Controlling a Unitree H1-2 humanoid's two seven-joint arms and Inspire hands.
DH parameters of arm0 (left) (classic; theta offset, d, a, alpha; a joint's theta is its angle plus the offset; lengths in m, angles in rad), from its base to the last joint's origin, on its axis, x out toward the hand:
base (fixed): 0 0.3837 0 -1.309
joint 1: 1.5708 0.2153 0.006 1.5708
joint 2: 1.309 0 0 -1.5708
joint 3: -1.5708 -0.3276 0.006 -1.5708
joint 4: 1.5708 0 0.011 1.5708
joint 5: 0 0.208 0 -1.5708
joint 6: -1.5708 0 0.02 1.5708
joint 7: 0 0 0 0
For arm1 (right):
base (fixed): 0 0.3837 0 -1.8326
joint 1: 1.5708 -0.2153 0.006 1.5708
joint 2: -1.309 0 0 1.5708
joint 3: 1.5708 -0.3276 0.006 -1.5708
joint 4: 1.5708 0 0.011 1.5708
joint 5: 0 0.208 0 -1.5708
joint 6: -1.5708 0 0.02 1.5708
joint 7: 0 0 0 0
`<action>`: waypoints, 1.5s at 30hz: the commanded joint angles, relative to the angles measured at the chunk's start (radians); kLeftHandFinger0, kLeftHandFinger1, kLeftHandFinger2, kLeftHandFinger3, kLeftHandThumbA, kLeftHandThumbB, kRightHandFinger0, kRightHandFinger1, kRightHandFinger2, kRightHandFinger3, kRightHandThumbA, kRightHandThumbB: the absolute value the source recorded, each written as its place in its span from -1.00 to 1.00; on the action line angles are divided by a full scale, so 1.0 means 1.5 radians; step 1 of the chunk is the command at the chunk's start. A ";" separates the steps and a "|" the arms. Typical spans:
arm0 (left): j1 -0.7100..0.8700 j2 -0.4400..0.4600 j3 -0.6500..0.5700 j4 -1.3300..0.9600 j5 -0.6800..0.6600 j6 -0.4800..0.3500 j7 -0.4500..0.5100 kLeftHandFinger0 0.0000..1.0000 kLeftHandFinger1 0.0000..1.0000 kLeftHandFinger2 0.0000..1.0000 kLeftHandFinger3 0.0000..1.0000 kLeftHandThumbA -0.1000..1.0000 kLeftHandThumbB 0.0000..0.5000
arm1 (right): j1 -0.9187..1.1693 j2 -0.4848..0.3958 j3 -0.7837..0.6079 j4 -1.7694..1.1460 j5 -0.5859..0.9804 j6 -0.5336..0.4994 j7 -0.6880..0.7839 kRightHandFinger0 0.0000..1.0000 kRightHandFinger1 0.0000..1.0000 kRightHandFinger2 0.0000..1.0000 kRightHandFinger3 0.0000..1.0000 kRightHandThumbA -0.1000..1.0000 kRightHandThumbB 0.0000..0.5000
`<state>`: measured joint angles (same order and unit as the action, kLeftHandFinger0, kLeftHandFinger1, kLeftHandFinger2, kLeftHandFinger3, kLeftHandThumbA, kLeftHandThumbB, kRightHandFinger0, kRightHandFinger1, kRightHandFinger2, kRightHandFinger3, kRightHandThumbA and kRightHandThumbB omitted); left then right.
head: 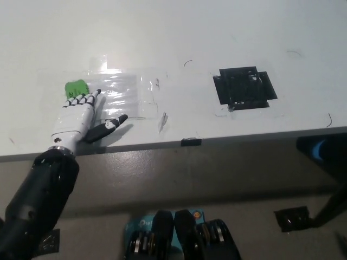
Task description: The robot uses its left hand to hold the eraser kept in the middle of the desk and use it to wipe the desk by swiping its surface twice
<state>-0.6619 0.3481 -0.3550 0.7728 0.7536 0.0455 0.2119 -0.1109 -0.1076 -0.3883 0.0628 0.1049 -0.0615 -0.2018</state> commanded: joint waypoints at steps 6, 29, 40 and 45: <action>0.090 0.007 -0.006 0.084 -0.034 0.076 -0.105 1.00 1.00 1.00 1.00 1.00 0.93 | -0.007 -0.006 -0.006 -0.015 0.011 -0.034 -0.006 1.00 1.00 0.82 0.99 1.00 -0.37; -0.007 0.081 0.079 -0.377 -0.006 0.084 -0.109 1.00 1.00 1.00 1.00 1.00 1.00 | 0.011 -0.025 -0.003 -0.033 0.008 -0.007 0.006 1.00 1.00 0.84 1.00 1.00 -0.38; 0.067 0.061 0.151 -0.659 -0.004 0.118 -0.135 1.00 1.00 1.00 1.00 1.00 1.00 | 0.011 -0.028 -0.001 -0.043 0.015 0.012 0.009 1.00 1.00 0.81 1.00 1.00 -0.33; 0.223 -0.005 0.191 -0.754 -0.025 0.096 -0.088 1.00 1.00 1.00 1.00 1.00 0.83 | 0.011 -0.036 0.002 -0.047 0.008 0.023 0.012 1.00 1.00 0.84 1.00 1.00 -0.36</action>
<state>-0.4392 0.3852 -0.1096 -0.2775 0.7479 0.1938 0.0220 -0.0887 -0.1309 -0.3878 0.0315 0.1140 -0.0354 -0.1971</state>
